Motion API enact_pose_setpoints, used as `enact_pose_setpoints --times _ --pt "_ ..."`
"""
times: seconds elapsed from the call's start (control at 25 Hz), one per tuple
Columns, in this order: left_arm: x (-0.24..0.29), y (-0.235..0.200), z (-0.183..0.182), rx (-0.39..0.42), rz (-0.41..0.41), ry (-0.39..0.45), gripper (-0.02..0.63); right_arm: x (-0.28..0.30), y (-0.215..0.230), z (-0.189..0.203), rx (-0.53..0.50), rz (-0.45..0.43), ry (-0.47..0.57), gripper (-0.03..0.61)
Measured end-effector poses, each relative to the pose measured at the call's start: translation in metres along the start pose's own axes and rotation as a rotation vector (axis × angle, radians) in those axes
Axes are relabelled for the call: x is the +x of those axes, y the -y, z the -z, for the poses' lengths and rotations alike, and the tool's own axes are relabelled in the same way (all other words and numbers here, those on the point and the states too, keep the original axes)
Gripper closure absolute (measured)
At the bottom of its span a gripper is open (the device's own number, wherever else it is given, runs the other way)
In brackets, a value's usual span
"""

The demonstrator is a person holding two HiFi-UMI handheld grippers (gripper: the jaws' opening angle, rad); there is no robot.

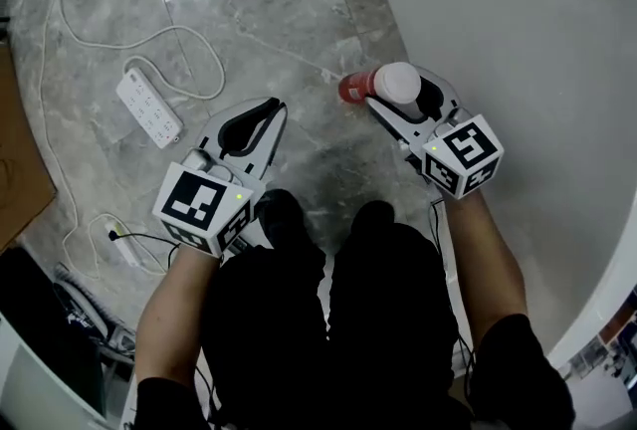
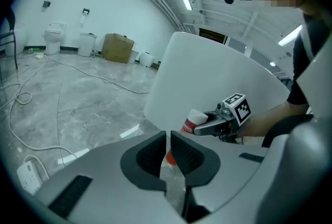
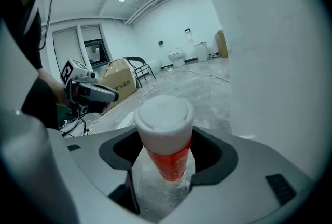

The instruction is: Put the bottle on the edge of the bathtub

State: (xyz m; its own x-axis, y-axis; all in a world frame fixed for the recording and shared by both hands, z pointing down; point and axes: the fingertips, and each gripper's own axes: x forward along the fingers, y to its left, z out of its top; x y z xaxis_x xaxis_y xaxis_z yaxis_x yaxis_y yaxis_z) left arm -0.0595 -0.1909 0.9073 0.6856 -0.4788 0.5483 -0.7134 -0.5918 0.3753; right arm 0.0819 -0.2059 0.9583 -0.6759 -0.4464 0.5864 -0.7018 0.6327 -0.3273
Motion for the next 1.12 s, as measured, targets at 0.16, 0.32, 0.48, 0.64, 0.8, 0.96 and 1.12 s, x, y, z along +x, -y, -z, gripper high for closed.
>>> enact_pose_setpoints --times 0.16,0.32,0.48,0.64,0.8,0.96,1.12 --pt "0.009 -0.009 0.005 0.006 -0.038 -0.009 0.581 0.02 0.018 0.018 -0.01 -0.001 -0.021 0.293" --pt "-0.001 -0.009 0.006 -0.02 -0.068 -0.032 0.581 0.035 0.033 0.034 -0.055 0.058 -0.076 0.293" --pt "-0.003 0.002 0.003 -0.006 -0.04 -0.063 0.583 0.044 0.04 0.033 -0.095 0.098 -0.087 0.293" --pt "-0.006 0.008 0.003 0.005 -0.014 -0.095 0.583 0.051 0.043 0.036 -0.102 0.157 -0.081 0.293" --pt "-0.016 0.001 -0.004 -0.064 -0.023 -0.104 0.583 0.054 0.047 0.037 -0.13 0.23 -0.077 0.293" --pt "-0.03 0.01 -0.005 -0.167 -0.032 -0.121 0.582 0.052 0.032 0.042 -0.134 0.219 -0.134 0.293" --pt "-0.039 0.041 -0.015 -0.221 0.014 -0.12 0.581 0.051 0.03 0.024 -0.077 0.188 -0.147 0.293"
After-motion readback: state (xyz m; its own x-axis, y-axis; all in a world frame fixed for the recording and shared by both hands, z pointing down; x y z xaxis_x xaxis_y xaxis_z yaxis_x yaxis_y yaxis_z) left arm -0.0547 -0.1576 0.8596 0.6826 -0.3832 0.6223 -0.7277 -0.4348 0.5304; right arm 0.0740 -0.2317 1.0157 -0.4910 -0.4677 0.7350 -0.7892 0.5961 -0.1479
